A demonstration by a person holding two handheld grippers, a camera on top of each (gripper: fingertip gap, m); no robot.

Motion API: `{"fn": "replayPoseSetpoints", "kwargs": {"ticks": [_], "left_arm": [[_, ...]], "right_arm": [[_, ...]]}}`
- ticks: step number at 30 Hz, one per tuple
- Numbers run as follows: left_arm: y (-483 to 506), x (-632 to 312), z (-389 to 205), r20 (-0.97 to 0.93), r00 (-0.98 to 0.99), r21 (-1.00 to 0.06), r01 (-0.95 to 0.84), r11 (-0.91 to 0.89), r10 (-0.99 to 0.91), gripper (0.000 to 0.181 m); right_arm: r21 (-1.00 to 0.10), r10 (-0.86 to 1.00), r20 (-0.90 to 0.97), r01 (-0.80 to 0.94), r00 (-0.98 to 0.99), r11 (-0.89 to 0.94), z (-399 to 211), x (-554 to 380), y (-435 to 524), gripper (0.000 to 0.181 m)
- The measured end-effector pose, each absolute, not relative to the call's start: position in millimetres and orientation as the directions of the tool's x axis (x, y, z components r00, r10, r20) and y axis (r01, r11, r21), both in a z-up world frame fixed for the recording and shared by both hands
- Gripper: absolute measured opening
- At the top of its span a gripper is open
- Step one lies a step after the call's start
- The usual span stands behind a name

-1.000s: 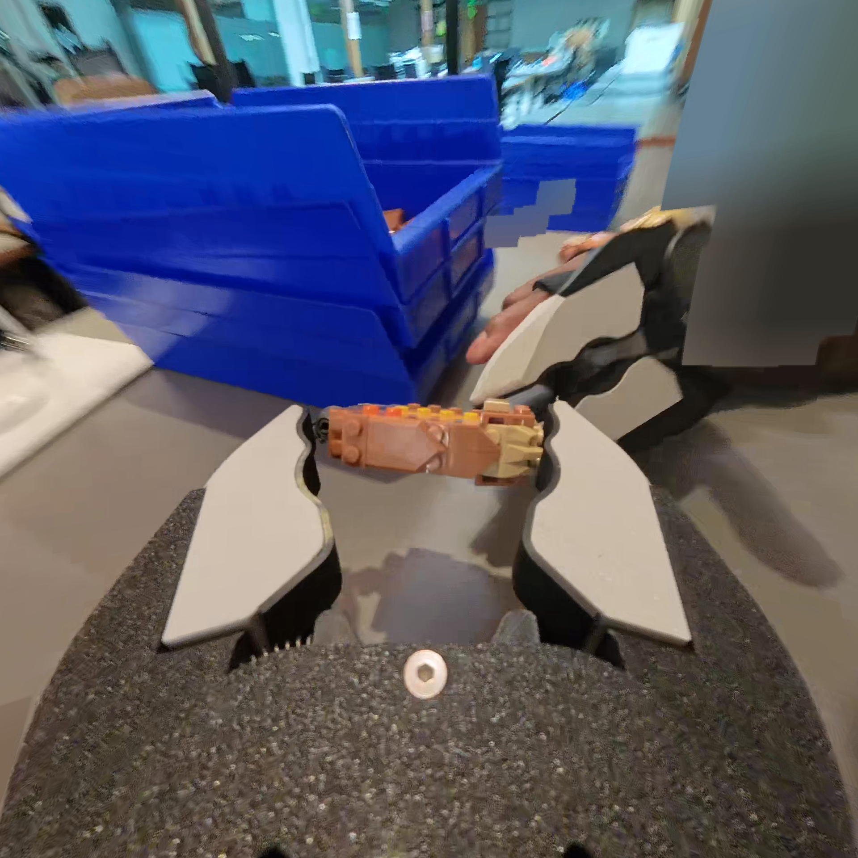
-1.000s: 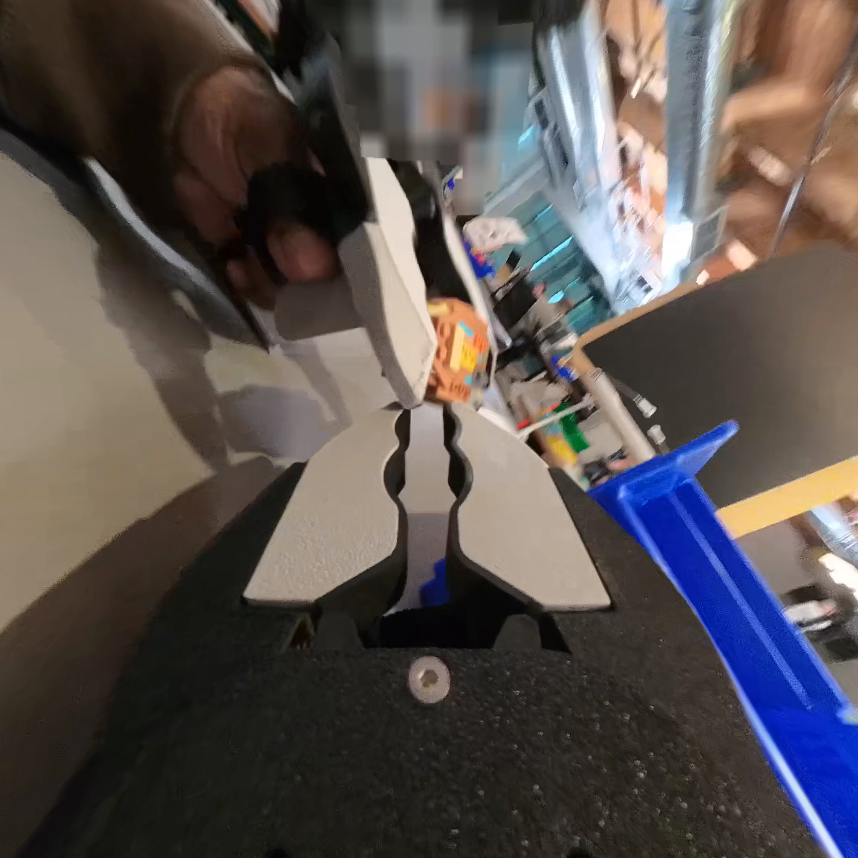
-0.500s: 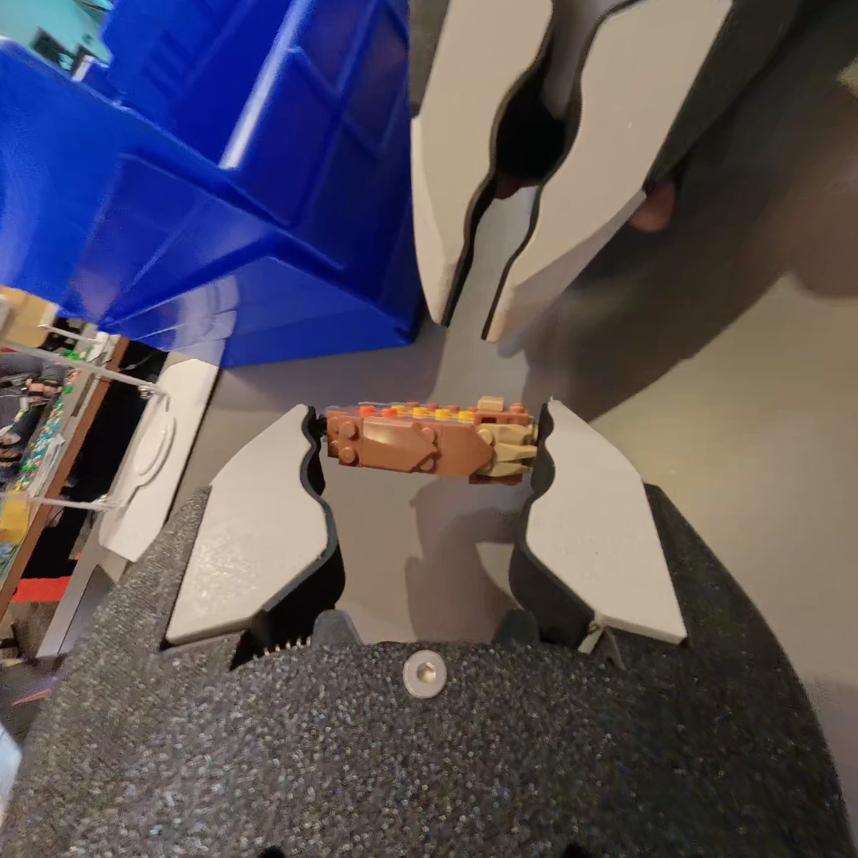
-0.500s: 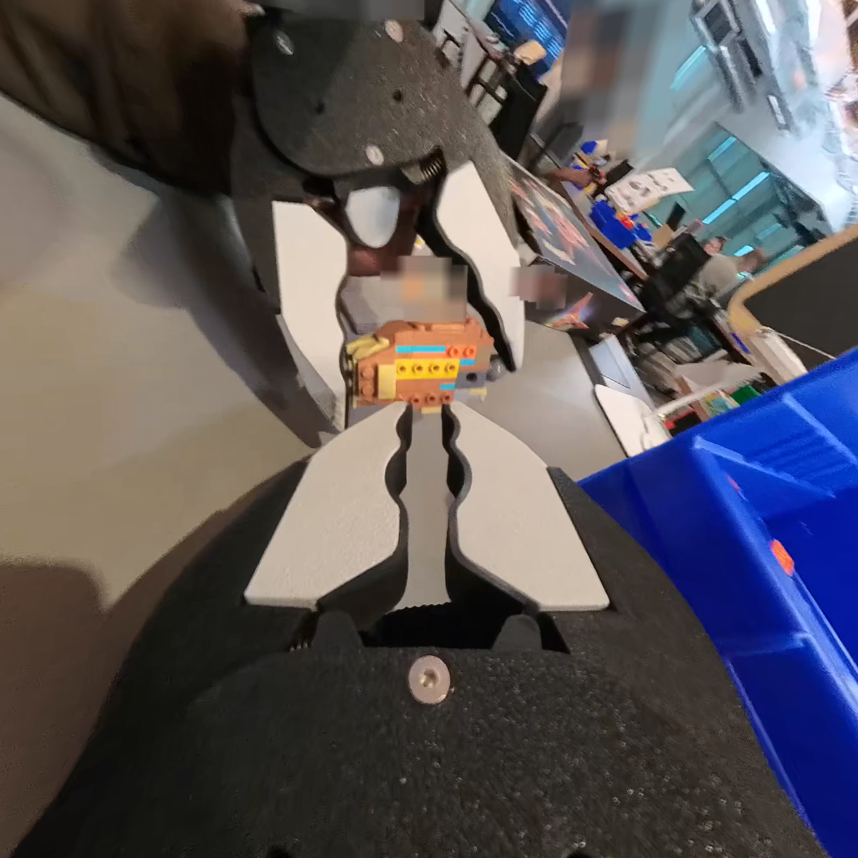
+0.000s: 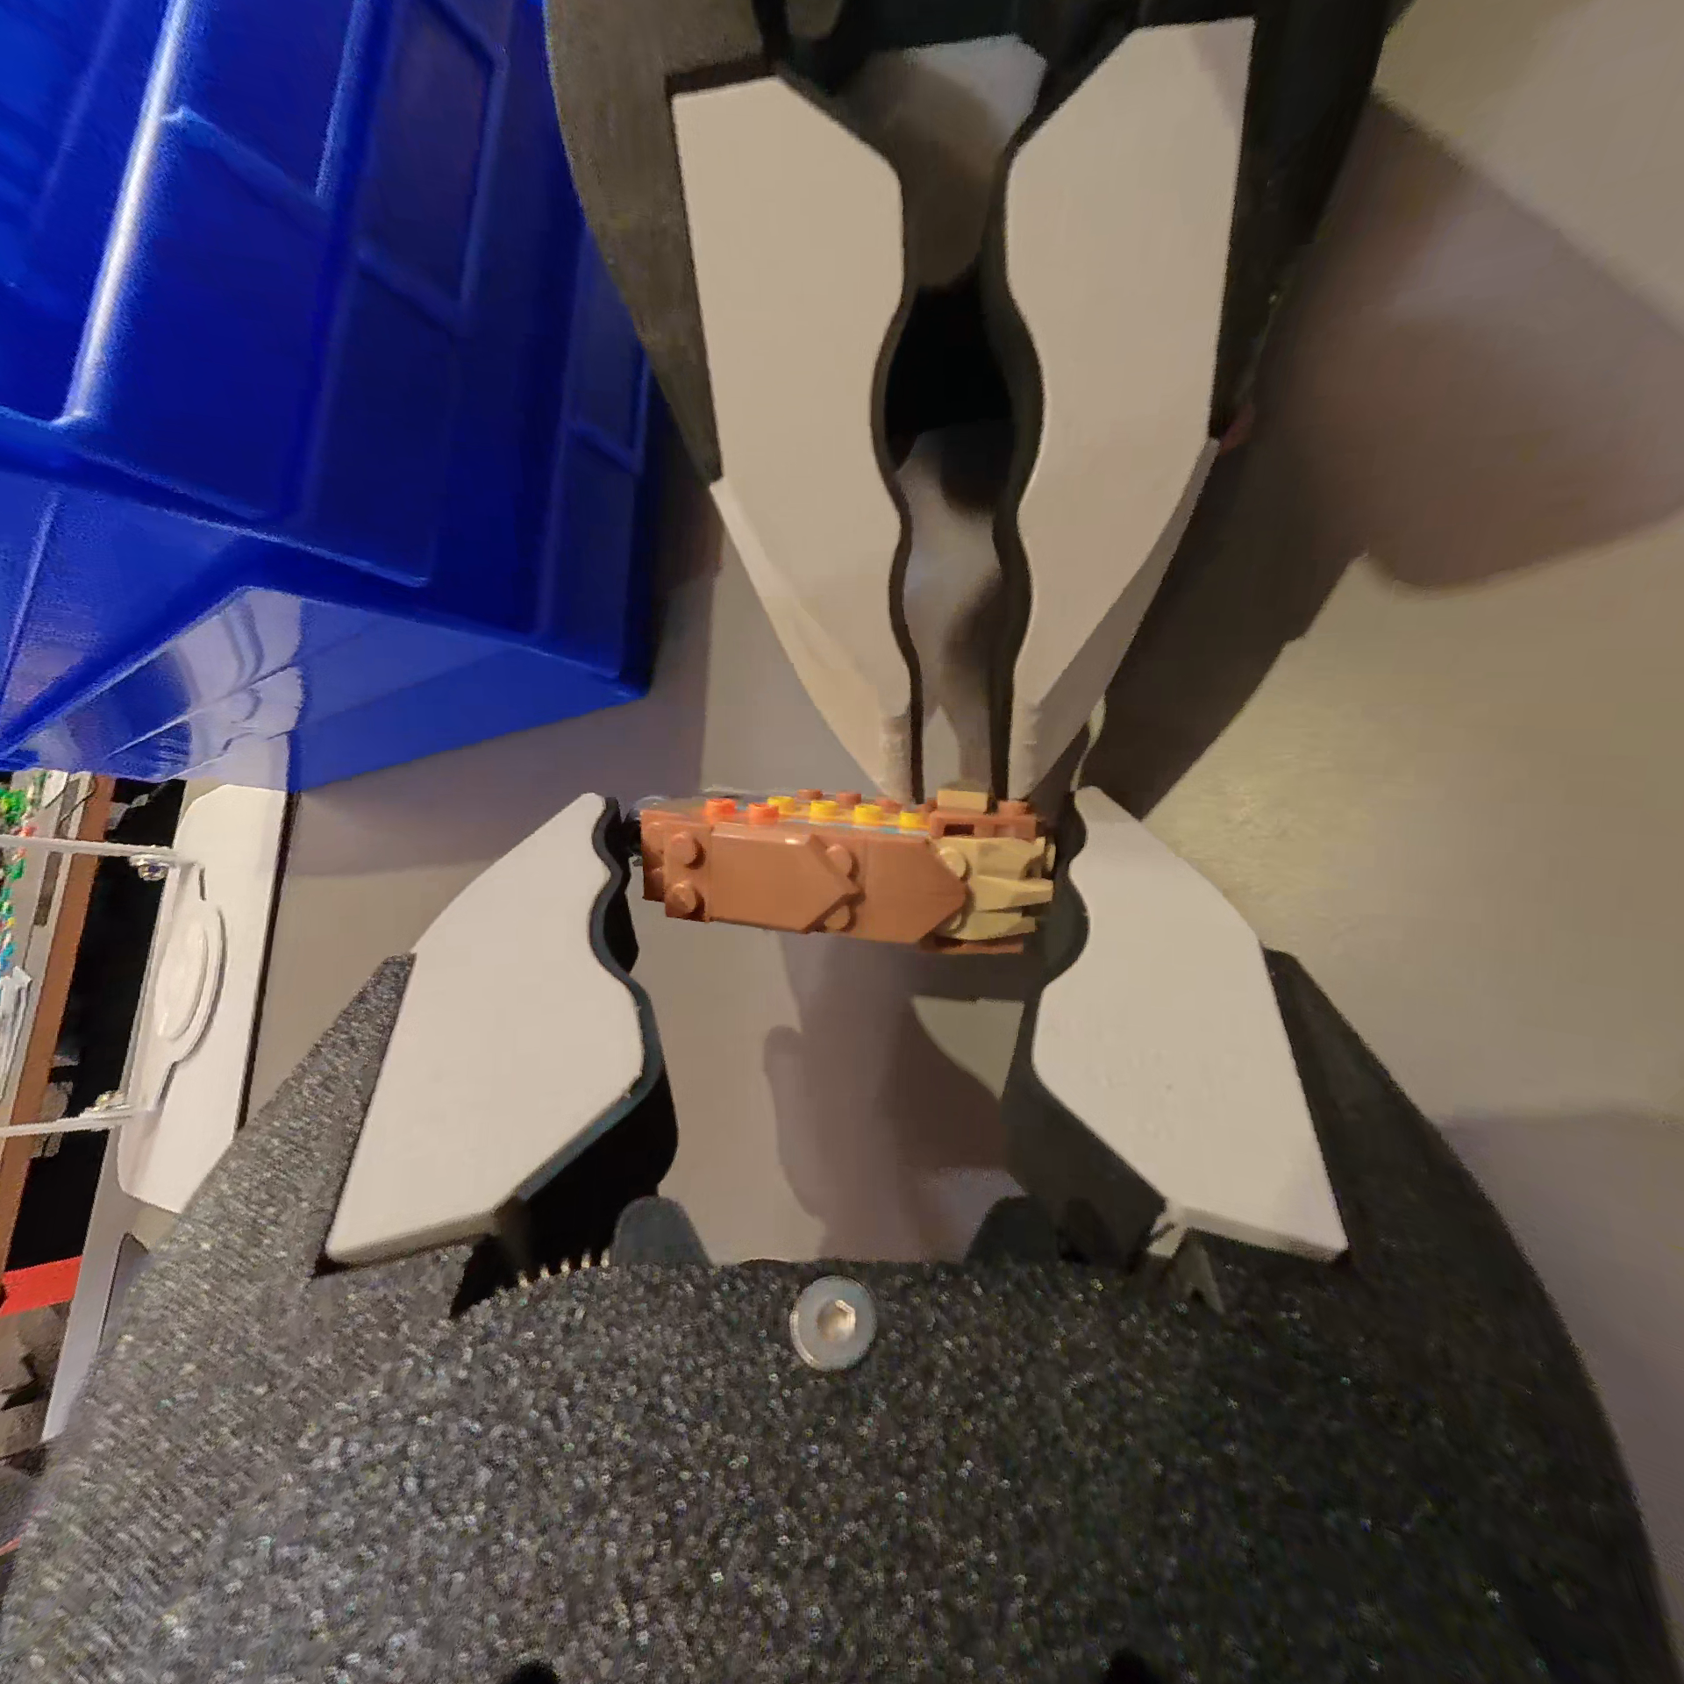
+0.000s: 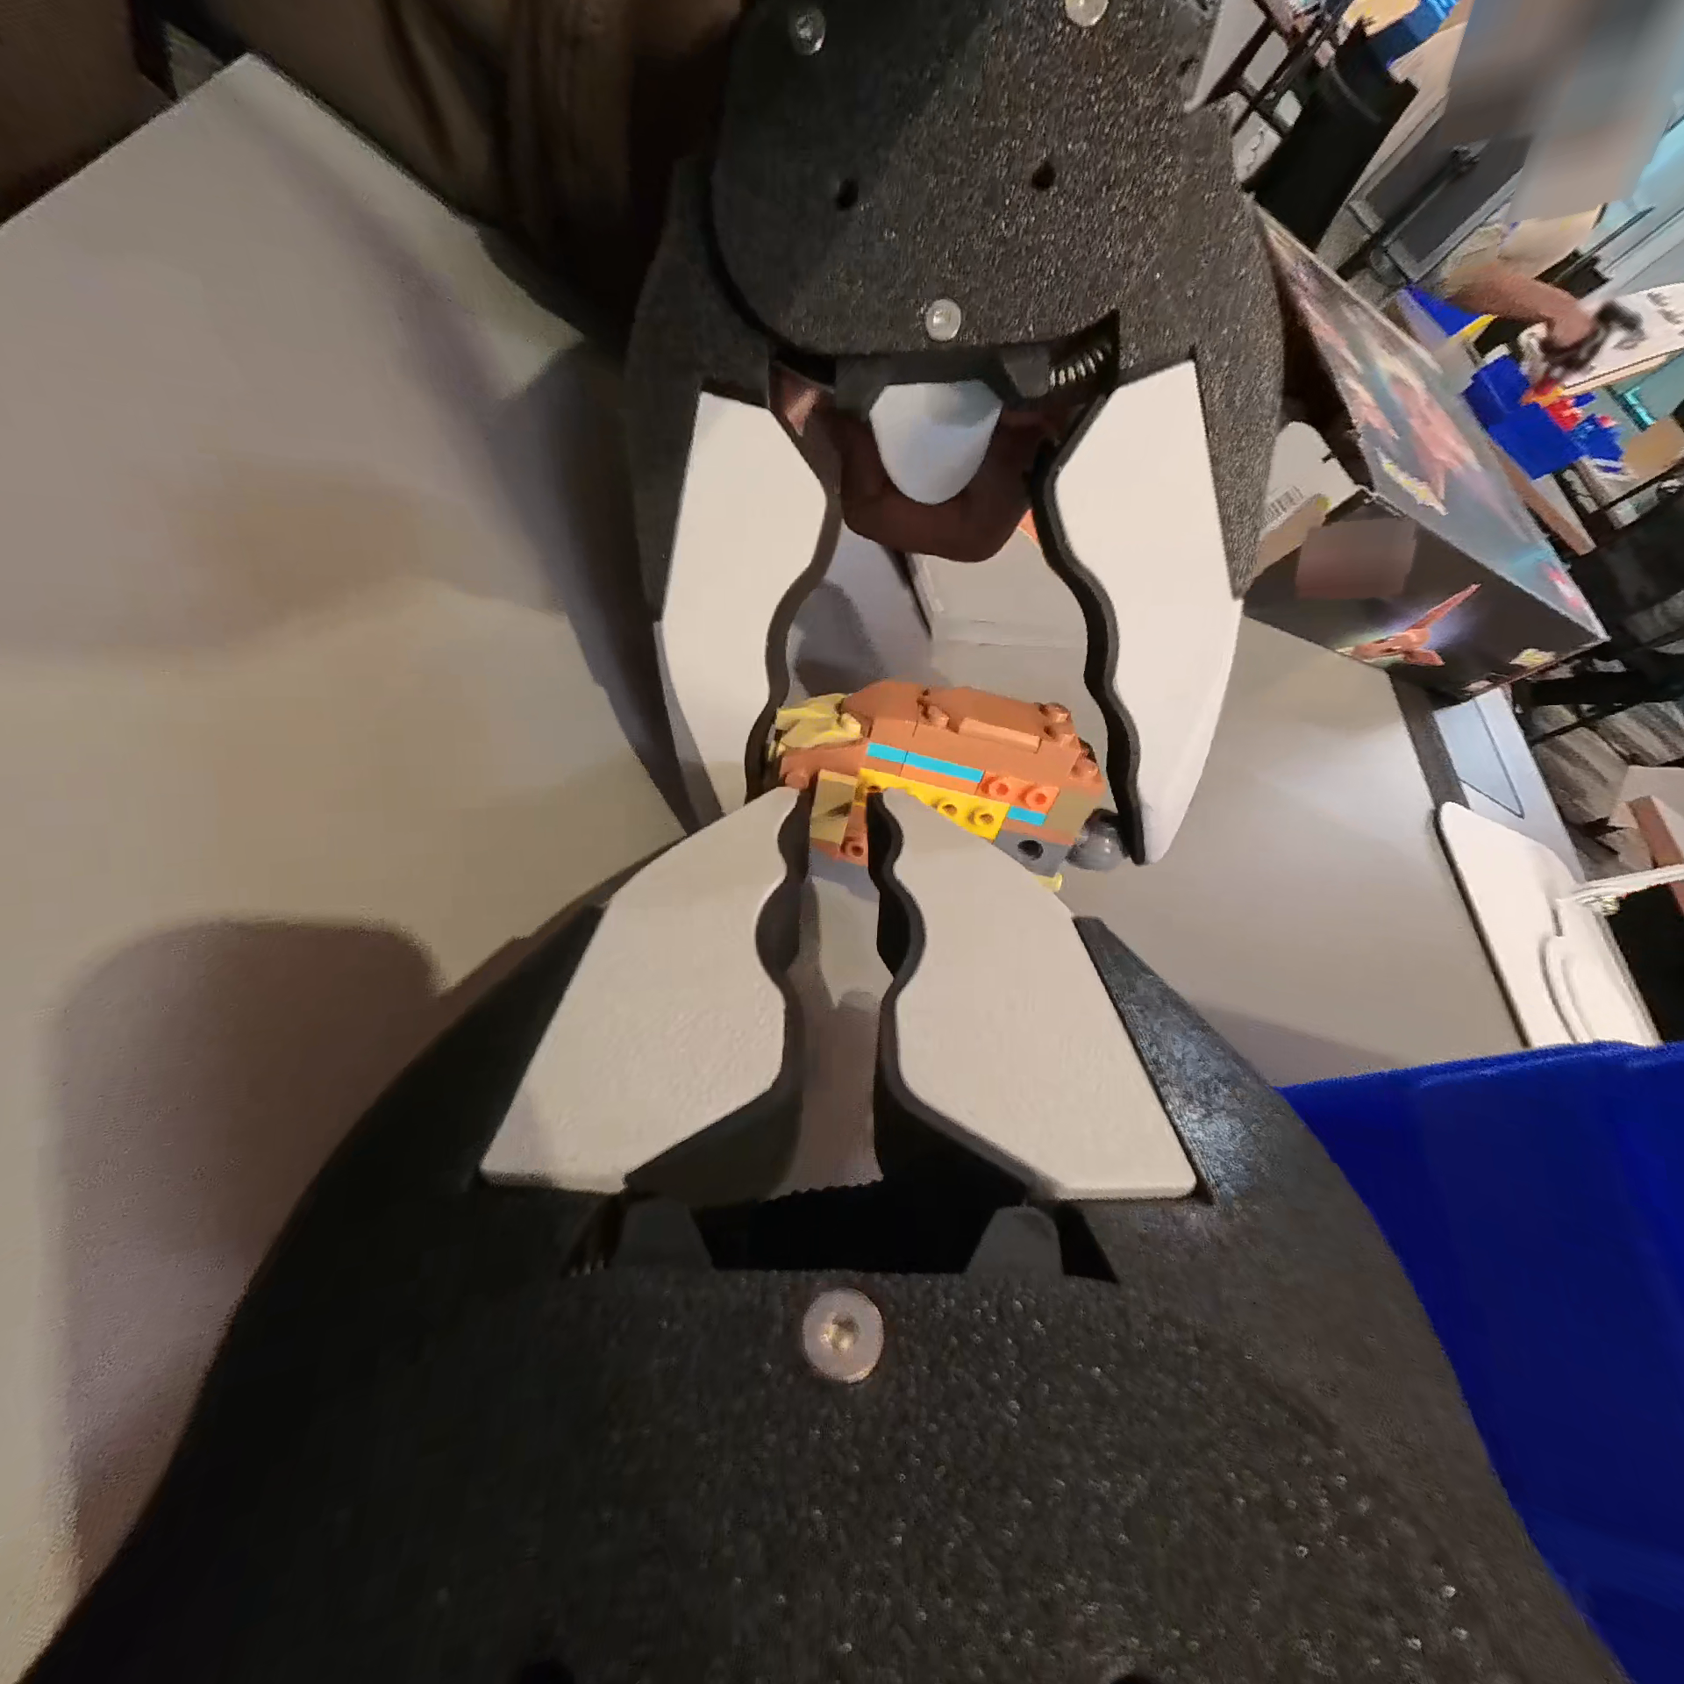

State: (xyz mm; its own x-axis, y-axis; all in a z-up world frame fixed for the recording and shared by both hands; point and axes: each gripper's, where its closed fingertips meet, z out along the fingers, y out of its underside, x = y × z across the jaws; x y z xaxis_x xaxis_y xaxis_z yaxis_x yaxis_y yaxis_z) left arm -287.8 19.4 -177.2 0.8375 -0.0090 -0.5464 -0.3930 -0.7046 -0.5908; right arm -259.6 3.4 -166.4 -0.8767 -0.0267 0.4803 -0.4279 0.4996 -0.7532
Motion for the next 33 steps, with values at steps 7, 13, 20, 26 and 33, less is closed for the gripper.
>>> {"fn": "replayPoseSetpoints", "kwargs": {"ticks": [7, 13, 20, 26, 33], "left_arm": [[21, -278, -180, -0.495, 0.867, -0.617, -0.389, -0.684, -0.047, 0.089], [19, -279, -184, -0.420, 0.907, -0.652, -0.321, -0.687, -0.026, 0.089], [8, -294, -186, -0.357, 0.934, -0.677, -0.238, -0.696, 0.028, 0.088], [13, -291, -185, -0.363, 0.932, -0.685, -0.250, -0.684, 0.023, 0.089], [17, -278, -191, -0.268, 0.963, -0.687, -0.189, -0.702, 0.003, 0.089]], "right_arm": [[-0.781, -0.075, 0.393, -0.376, -0.916, 0.498, -169, -249, 3, 0.008], [-0.776, -0.047, 0.389, -0.355, -0.920, 0.521, -170, -252, 4, 0.008], [-0.799, -0.010, 0.369, -0.323, -0.929, 0.506, -166, -255, 17, 0.007], [-0.829, 0.087, 0.437, -0.363, -0.895, 0.426, -141, -266, 20, 0.007], [-0.920, 0.291, 0.378, -0.322, -0.879, 0.221, -94, -286, 34, 0.007]]}}
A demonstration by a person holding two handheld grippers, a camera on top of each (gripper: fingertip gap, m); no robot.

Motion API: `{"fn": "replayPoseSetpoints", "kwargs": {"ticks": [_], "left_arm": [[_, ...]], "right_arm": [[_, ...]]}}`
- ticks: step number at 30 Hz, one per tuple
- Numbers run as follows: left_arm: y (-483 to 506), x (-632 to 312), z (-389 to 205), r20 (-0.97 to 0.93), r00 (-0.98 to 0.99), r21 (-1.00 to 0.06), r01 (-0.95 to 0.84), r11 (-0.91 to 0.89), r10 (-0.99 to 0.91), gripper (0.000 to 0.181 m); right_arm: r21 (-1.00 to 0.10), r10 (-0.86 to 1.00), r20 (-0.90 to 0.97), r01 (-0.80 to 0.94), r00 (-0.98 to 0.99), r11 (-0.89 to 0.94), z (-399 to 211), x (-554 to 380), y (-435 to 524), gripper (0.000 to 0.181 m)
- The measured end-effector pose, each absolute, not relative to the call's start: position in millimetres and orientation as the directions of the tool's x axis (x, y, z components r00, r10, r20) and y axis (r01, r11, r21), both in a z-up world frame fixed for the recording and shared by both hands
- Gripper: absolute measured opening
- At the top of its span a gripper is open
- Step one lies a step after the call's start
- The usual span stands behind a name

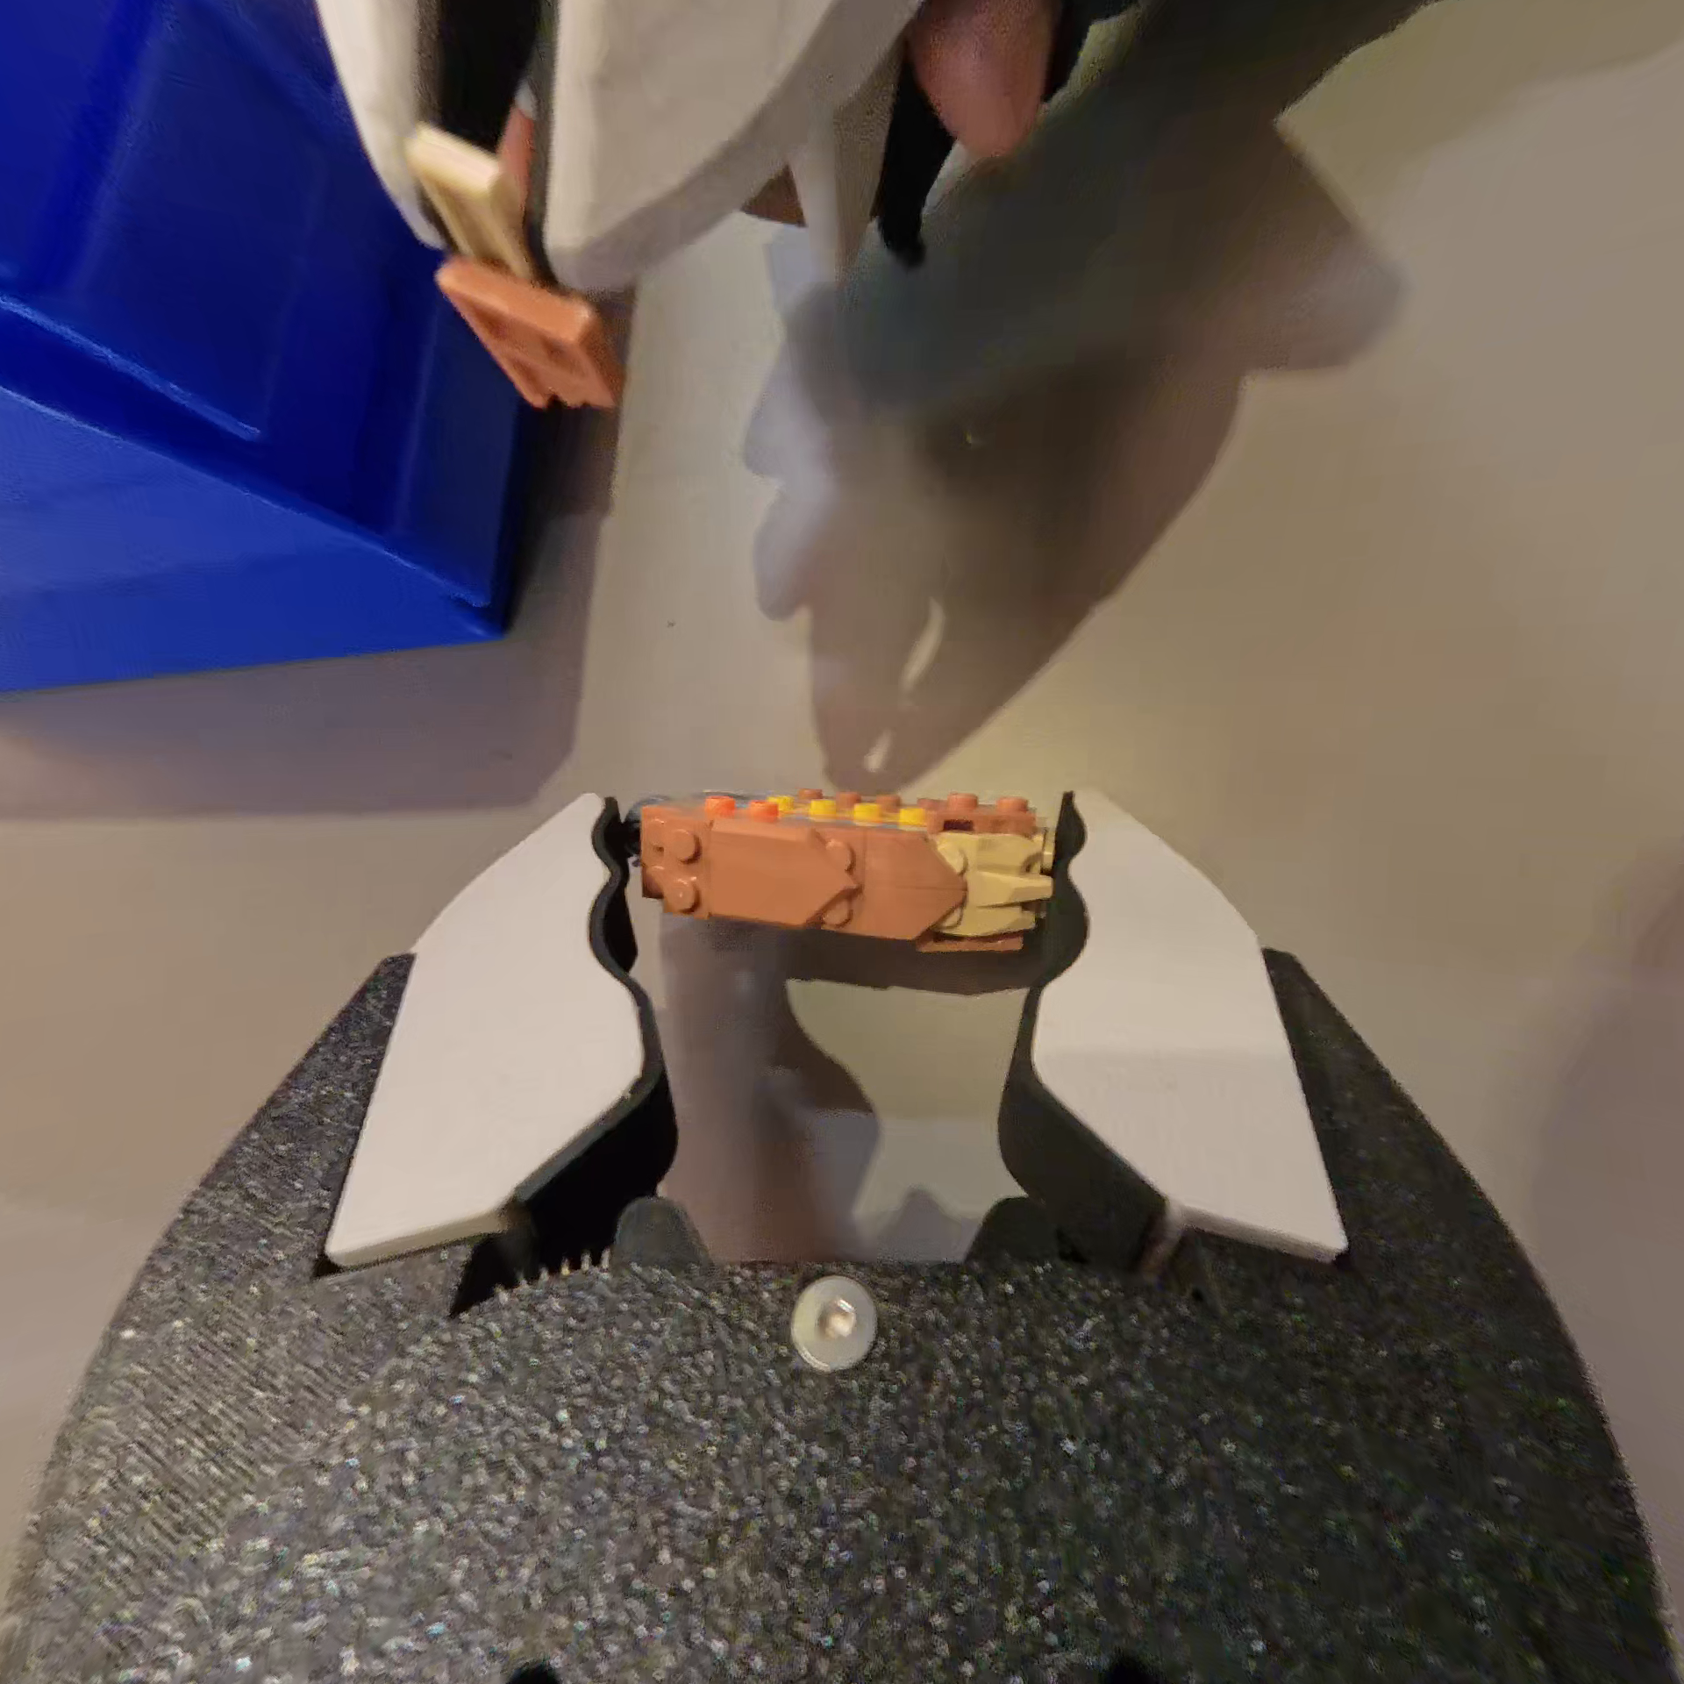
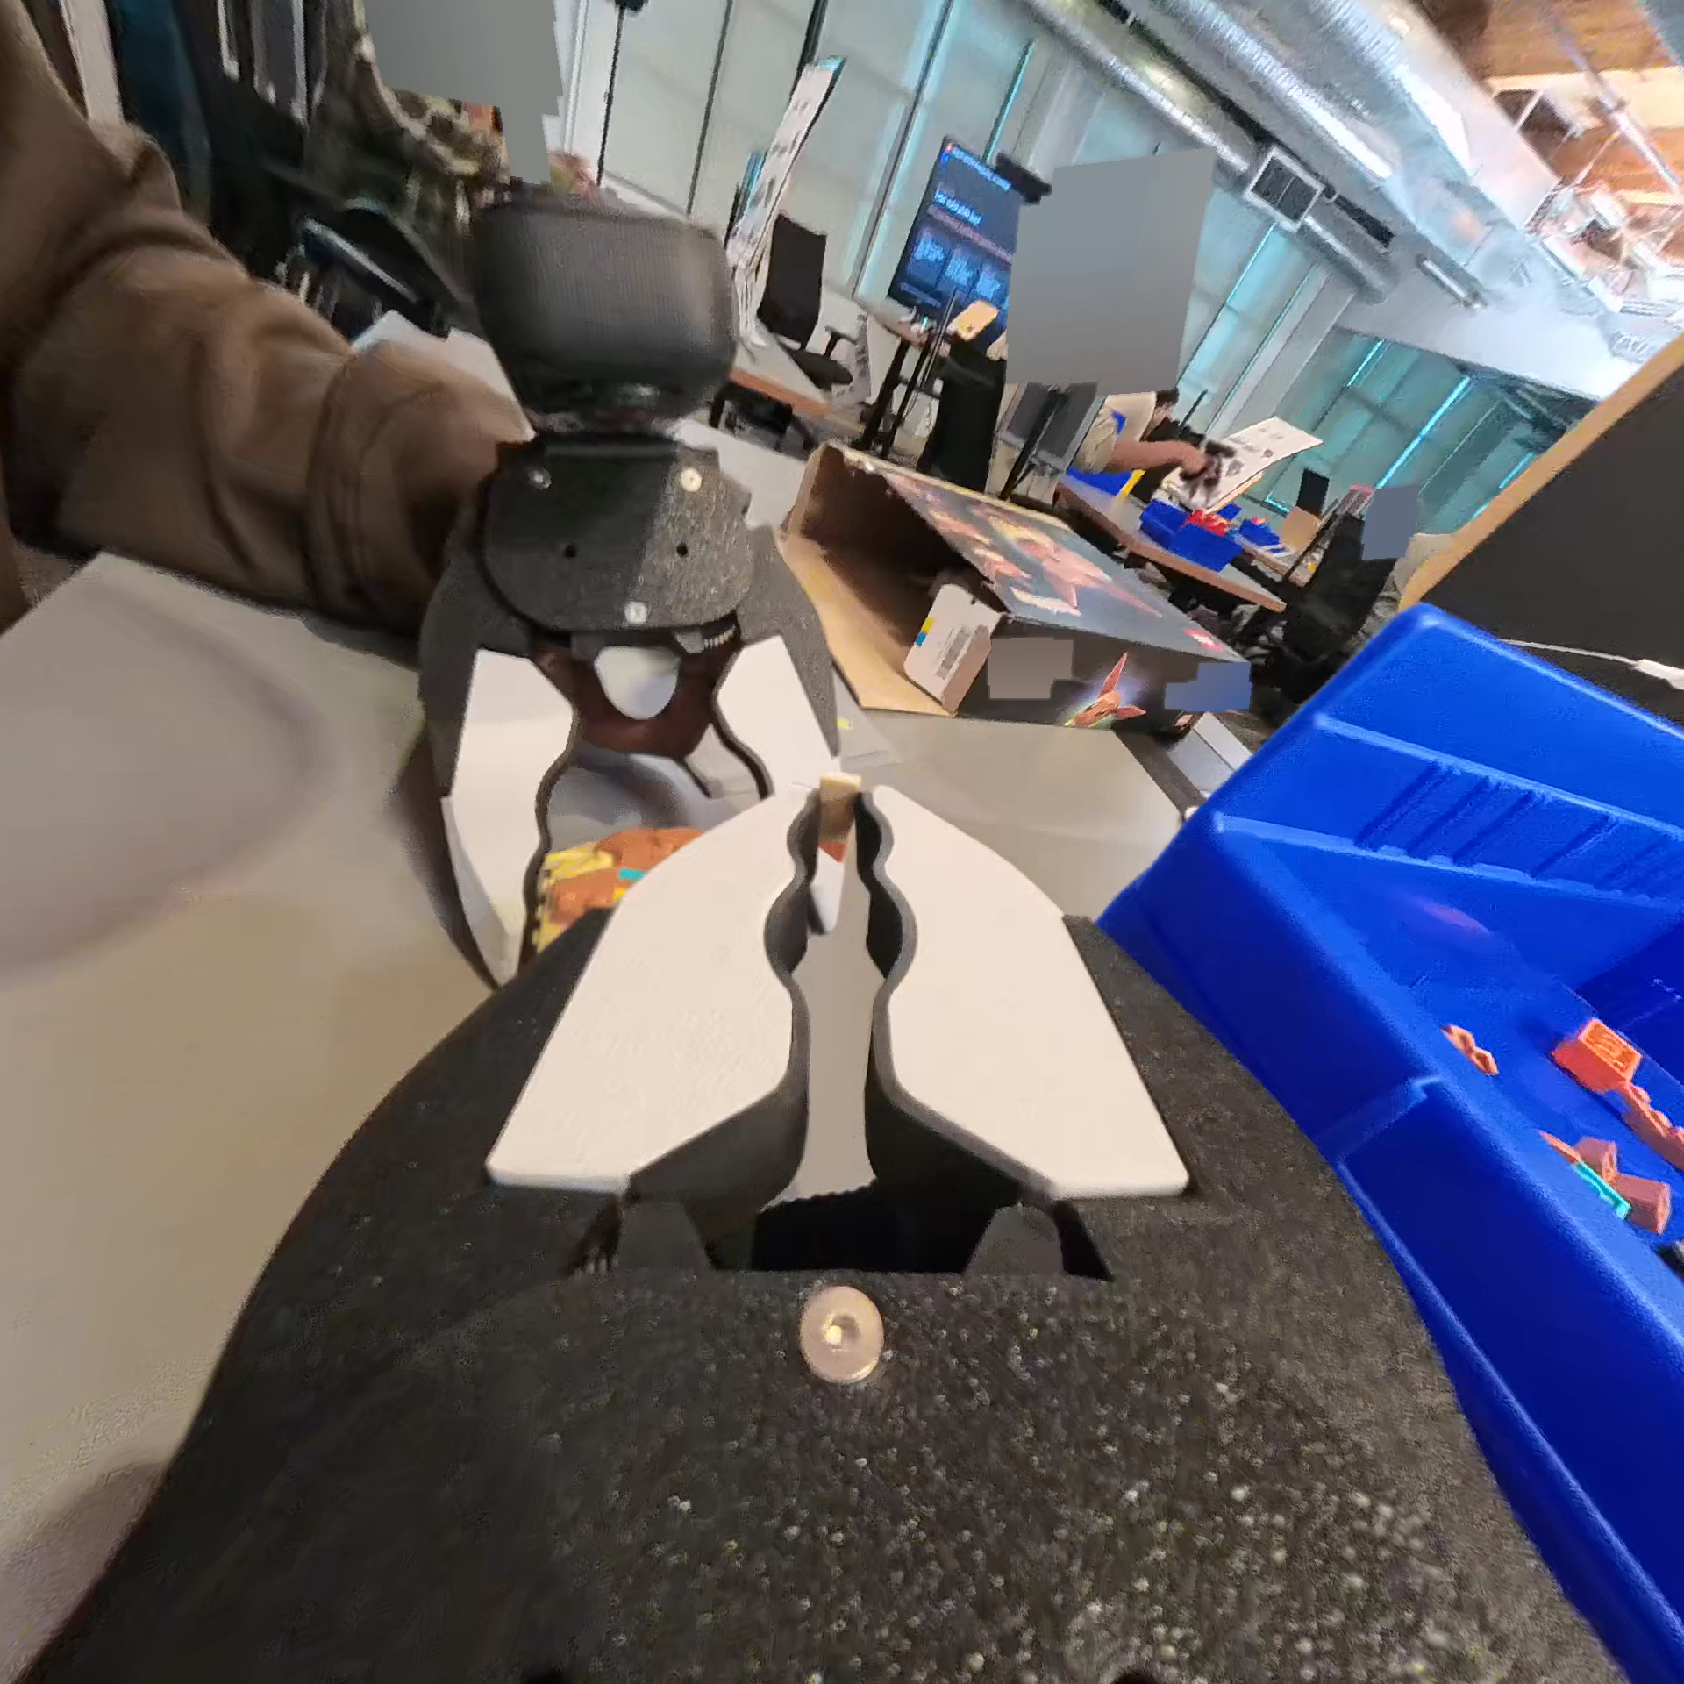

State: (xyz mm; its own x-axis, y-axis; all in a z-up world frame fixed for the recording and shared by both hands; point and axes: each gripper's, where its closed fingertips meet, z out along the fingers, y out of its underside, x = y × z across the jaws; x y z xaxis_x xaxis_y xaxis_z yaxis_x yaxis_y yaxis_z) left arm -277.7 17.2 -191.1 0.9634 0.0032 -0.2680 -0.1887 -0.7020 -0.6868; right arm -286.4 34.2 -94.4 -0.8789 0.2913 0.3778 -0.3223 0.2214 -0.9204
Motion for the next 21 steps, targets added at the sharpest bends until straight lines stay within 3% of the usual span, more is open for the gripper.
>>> {"fn": "replayPoseSetpoints", "kwargs": {"ticks": [6, 12, 21], "left_arm": [[16, -286, -189, -0.165, 0.981, -0.730, -0.055, -0.681, 0.099, 0.089], [13, -301, -140, -0.064, 0.973, -0.877, 0.050, -0.477, 0.220, 0.089], [11, -295, -195, -0.149, 0.975, -0.716, 0.008, -0.698, 0.165, 0.091]], "right_arm": [[-0.918, 0.334, 0.384, -0.318, -0.861, 0.237, -99, -292, 31, 0.007], [-0.910, 0.403, 0.406, -0.321, -0.820, 0.264, -99, -297, 28, 0.007], [-0.907, 0.409, 0.400, -0.289, -0.820, 0.306, -110, -299, 23, 0.007]]}}
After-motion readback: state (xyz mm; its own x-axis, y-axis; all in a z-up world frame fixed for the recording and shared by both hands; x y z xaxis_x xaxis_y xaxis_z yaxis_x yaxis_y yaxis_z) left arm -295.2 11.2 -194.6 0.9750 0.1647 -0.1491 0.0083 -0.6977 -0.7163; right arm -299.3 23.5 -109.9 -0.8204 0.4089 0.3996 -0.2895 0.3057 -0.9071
